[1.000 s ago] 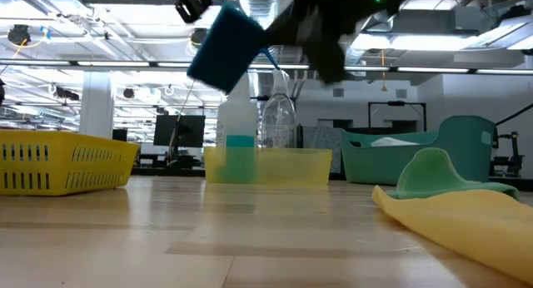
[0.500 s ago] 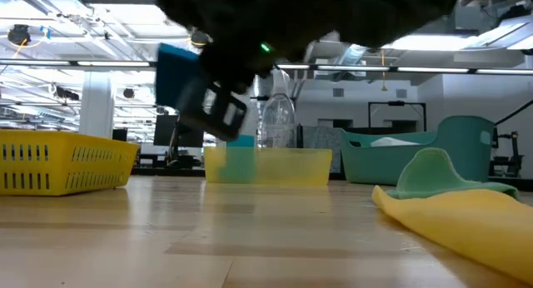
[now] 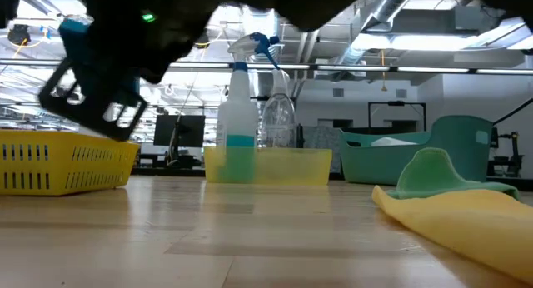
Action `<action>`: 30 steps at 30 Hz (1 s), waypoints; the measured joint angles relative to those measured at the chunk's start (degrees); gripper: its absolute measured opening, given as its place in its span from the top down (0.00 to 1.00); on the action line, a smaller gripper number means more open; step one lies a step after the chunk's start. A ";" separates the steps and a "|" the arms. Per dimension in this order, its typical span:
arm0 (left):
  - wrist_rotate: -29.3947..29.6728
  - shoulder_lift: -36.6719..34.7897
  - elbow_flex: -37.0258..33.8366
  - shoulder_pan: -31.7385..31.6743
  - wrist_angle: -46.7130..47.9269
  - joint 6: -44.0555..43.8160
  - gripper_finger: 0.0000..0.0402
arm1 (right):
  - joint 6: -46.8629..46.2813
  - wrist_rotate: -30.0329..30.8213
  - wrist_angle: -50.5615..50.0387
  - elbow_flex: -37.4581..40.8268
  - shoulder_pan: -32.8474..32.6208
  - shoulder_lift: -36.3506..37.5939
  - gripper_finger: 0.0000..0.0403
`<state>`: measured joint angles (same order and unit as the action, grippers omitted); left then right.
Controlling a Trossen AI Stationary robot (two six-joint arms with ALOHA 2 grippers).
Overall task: Pick & Place Kitchen Items
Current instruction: Put the blue sponge into the bottom yellow bin
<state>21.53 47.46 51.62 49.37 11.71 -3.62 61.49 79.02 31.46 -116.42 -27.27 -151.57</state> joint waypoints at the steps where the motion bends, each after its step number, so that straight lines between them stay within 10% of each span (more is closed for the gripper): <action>1: 0.63 0.42 0.00 1.34 -0.05 -0.02 0.74 | -0.28 0.36 -0.41 -1.80 0.08 -1.27 1.00; 30: 4.43 7.46 -0.02 10.00 -3.31 -0.06 0.74 | -10.47 -6.15 -13.57 -11.56 3.19 -8.42 1.00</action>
<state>25.96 54.92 51.59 59.37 8.40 -3.68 51.02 72.88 17.89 -127.98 -24.08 -159.98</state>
